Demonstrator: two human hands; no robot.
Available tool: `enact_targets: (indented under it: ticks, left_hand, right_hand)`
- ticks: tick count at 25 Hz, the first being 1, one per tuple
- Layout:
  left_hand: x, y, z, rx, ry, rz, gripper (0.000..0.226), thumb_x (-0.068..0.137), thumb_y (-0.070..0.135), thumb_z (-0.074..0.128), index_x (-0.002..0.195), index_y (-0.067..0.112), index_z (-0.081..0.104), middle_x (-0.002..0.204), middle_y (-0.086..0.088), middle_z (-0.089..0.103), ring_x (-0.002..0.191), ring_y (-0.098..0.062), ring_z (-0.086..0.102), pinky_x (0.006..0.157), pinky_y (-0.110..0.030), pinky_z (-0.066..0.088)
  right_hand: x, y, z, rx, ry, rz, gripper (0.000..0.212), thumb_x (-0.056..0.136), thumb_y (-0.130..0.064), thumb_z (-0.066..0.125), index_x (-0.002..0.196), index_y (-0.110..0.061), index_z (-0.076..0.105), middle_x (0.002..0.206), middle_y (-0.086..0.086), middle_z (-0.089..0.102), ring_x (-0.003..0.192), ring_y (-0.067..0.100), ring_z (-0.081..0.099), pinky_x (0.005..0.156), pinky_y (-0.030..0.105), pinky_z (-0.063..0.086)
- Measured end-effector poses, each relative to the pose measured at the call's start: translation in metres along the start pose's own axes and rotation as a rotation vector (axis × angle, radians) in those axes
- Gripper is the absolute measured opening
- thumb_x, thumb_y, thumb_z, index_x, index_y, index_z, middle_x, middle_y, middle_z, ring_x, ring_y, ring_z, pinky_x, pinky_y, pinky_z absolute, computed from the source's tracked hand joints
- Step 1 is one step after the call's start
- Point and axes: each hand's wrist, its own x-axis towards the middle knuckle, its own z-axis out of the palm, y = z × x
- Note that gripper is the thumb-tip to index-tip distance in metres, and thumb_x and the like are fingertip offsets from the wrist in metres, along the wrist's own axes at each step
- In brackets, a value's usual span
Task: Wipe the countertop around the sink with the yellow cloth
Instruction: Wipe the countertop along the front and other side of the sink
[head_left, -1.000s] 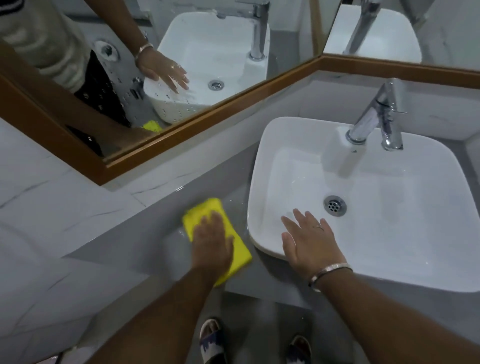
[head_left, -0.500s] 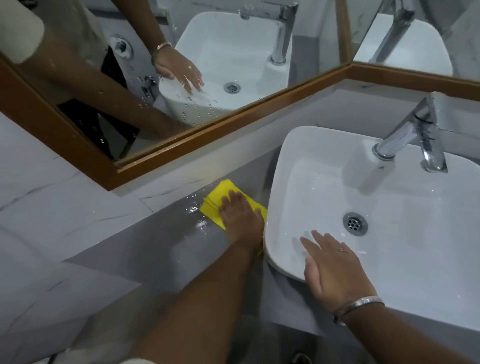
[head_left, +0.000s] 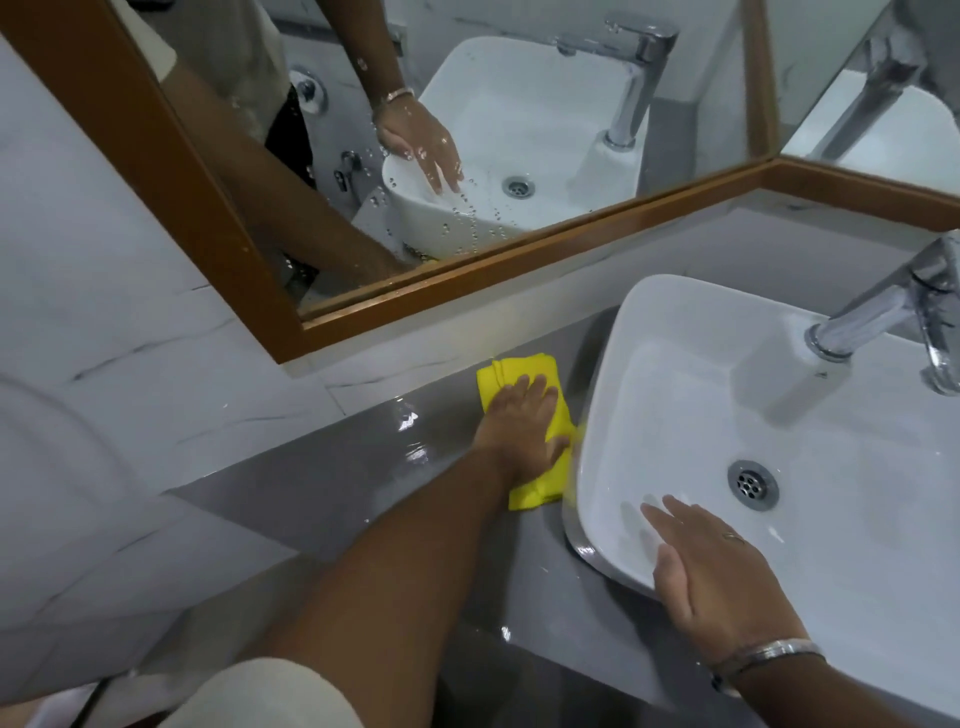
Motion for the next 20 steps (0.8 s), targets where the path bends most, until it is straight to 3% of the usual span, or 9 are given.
enact_targets:
  ticks: [2, 5, 10, 13, 15, 18, 20]
  left_hand:
    - [0.000, -0.018, 0.000, -0.026, 0.035, -0.132, 0.077, 0.090, 0.058, 0.028, 0.150, 0.010, 0.022, 0.159, -0.015, 0.018, 0.145, -0.038, 0.016, 0.116, -0.050, 0.015]
    - [-0.044, -0.032, 0.007, -0.138, 0.051, -0.353, 0.081, 0.084, 0.059, 0.024, 0.146, 0.006, 0.032, 0.154, -0.021, 0.031, 0.140, -0.043, 0.028, 0.114, -0.054, 0.024]
    - [-0.202, -0.159, -0.004, -0.044, 0.179, -0.777, 0.073, 0.088, 0.047, 0.043, 0.138, -0.006, 0.040, 0.142, -0.032, 0.043, 0.127, -0.053, 0.039, 0.102, -0.063, 0.036]
    - [-0.203, -0.165, -0.005, 0.010, 0.185, -0.911, 0.068, 0.088, 0.038, 0.049, 0.135, -0.011, 0.039, 0.139, -0.036, 0.042, 0.123, -0.056, 0.040, 0.097, -0.064, 0.038]
    - [-0.172, -0.113, 0.008, 0.019, 0.269, -0.740, 0.071, 0.087, 0.040, 0.040, 0.136, -0.010, 0.041, 0.140, -0.034, 0.043, 0.125, -0.054, 0.043, 0.103, -0.058, 0.034]
    - [-0.145, -0.024, 0.044, 0.070, 0.154, -0.310, 0.075, 0.085, 0.048, 0.037, 0.141, -0.002, 0.039, 0.147, -0.024, 0.040, 0.134, -0.046, 0.038, 0.112, -0.054, 0.021]
    - [-0.146, -0.031, 0.042, 0.038, 0.149, -0.254, 0.075, 0.088, 0.052, 0.036, 0.143, 0.002, 0.037, 0.149, -0.022, 0.039, 0.137, -0.043, 0.036, 0.113, -0.053, 0.022]
  right_hand:
    - [0.001, 0.001, 0.001, 0.010, 0.001, -0.006, 0.053, 0.084, -0.035, 0.026, 0.122, -0.017, 0.059, 0.125, 0.006, 0.064, 0.117, 0.028, 0.057, 0.101, 0.031, 0.030]
    - [-0.001, 0.003, 0.003, 0.029, -0.022, 0.009, 0.057, 0.084, -0.039, 0.022, 0.126, -0.020, 0.056, 0.130, 0.004, 0.060, 0.123, 0.025, 0.052, 0.104, 0.033, 0.032]
    - [0.001, -0.003, -0.004, 0.030, -0.043, 0.009, 0.058, 0.085, -0.038, 0.020, 0.126, -0.017, 0.056, 0.128, 0.010, 0.061, 0.120, 0.030, 0.054, 0.101, 0.045, 0.043]
    - [0.000, -0.006, -0.005, 0.019, -0.045, 0.021, 0.057, 0.083, -0.036, 0.023, 0.124, -0.016, 0.057, 0.125, 0.012, 0.062, 0.117, 0.032, 0.056, 0.097, 0.045, 0.046]
    - [0.000, -0.004, -0.004, 0.024, -0.056, 0.013, 0.057, 0.083, -0.037, 0.022, 0.125, -0.017, 0.055, 0.127, 0.010, 0.062, 0.119, 0.031, 0.054, 0.098, 0.045, 0.045]
    - [0.001, -0.004, -0.004, 0.034, -0.059, 0.018, 0.058, 0.084, -0.037, 0.022, 0.125, -0.015, 0.056, 0.126, 0.010, 0.062, 0.119, 0.030, 0.055, 0.099, 0.046, 0.045]
    - [0.000, -0.003, -0.004, 0.036, -0.062, 0.013, 0.058, 0.084, -0.038, 0.021, 0.126, -0.016, 0.055, 0.127, 0.010, 0.062, 0.120, 0.030, 0.054, 0.099, 0.045, 0.044]
